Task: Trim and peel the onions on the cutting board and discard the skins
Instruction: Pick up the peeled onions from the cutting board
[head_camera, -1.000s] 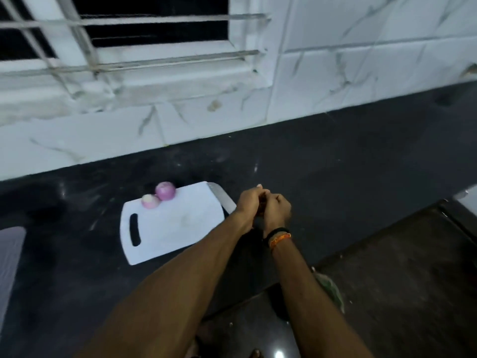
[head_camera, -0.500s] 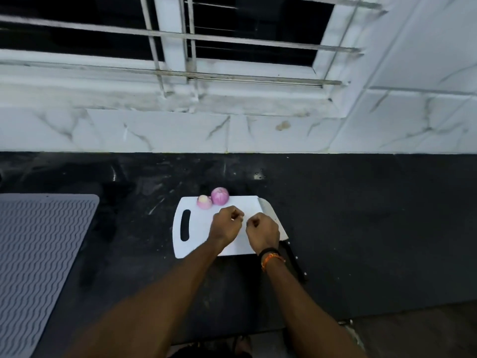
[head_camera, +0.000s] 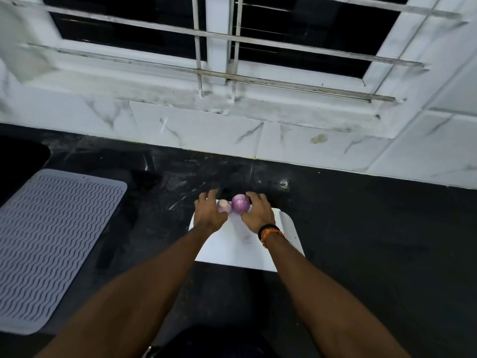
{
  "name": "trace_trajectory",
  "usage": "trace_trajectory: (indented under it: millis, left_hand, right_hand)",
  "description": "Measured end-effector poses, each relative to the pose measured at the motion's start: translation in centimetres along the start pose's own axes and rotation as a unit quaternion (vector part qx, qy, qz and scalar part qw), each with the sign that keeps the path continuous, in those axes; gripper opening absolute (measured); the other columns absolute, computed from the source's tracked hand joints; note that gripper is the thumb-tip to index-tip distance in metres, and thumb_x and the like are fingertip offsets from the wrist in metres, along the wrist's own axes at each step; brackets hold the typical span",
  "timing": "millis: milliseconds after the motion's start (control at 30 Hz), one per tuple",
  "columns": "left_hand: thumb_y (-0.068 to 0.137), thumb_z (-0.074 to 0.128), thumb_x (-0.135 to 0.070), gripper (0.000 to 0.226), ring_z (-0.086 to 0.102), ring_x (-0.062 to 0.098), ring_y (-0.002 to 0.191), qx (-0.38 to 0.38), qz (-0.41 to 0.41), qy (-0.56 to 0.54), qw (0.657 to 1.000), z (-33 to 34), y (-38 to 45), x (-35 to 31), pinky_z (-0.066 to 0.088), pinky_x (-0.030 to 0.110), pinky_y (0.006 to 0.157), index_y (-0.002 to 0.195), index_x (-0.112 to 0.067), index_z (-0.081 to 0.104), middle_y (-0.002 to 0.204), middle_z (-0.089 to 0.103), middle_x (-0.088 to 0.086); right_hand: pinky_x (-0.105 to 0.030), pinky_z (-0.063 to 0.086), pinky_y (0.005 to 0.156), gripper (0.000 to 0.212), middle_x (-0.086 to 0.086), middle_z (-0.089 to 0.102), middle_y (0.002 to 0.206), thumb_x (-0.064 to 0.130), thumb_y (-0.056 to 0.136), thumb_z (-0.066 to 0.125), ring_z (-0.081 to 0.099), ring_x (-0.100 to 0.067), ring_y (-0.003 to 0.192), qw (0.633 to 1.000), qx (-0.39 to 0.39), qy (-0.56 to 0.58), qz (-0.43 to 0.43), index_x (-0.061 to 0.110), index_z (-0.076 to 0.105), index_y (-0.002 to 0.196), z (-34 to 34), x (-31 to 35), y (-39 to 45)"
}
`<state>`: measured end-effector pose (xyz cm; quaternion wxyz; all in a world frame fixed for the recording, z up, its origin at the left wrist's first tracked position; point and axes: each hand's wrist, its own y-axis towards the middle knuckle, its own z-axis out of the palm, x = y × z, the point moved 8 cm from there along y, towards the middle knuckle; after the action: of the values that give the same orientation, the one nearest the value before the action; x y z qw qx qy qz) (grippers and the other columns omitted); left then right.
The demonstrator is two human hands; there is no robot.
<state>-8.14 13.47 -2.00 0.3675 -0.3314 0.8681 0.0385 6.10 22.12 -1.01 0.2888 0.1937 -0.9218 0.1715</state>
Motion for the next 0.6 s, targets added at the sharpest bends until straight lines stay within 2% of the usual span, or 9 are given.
trace_trajectory:
  millis: [100, 233, 433, 600]
  left_hand:
    - [0.082, 0.077, -0.02, 0.069, 0.044, 0.034, 0.129, 0.036, 0.022, 0.023, 0.999, 0.8, 1.6, -0.3, 0.044, 0.044, 0.104, 0.142, -0.015, 0.044, 0.141, 0.047, 0.012]
    - [0.08, 0.078, -0.024, 0.062, 0.055, 0.033, 0.119, 0.045, 0.045, 0.022, 0.998, 1.4, 2.8, -0.2, 0.049, 0.046, 0.102, 0.136, -0.015, 0.052, 0.131, 0.058, 0.011]
    - [0.08, 0.077, -0.026, 0.04, 0.059, 0.028, 0.103, 0.028, 0.094, 0.018, 0.995, 1.6, 2.7, -0.2, 0.051, 0.038, 0.089, 0.116, -0.011, 0.067, 0.115, 0.064, 0.011]
    - [0.078, 0.08, -0.026, 0.04, 0.058, 0.024, 0.103, 0.051, 0.131, 0.004, 0.99, 2.4, 1.2, -1.0, 0.05, 0.035, 0.087, 0.114, -0.014, 0.068, 0.114, 0.065, 0.009]
  right_hand:
    - [-0.044, 0.041, 0.11, 0.071, -0.008, 0.039, 0.147, 0.021, 0.084, 0.07, 0.042, -0.031, 0.132, 0.998, 0.037, -0.035, -0.023, 0.023, 0.038, 0.147, 1.2, 0.5, 1.6]
    - [-0.047, 0.041, 0.11, 0.074, -0.008, 0.044, 0.146, 0.027, 0.083, 0.075, 0.044, -0.032, 0.131, 0.995, 0.057, -0.065, -0.049, 0.024, 0.038, 0.147, 2.3, 0.5, 2.8]
    - [-0.044, 0.049, 0.097, 0.062, -0.008, 0.056, 0.124, 0.035, 0.075, 0.079, 0.052, -0.028, 0.113, 0.998, 0.008, -0.036, -0.047, 0.024, 0.052, 0.13, 1.6, 0.0, 3.0]
    - [-0.043, 0.051, 0.093, 0.062, -0.007, 0.055, 0.12, 0.039, 0.073, 0.078, 0.053, -0.026, 0.11, 0.999, -0.021, -0.025, -0.024, 0.025, 0.053, 0.127, 0.9, -1.7, 0.8]
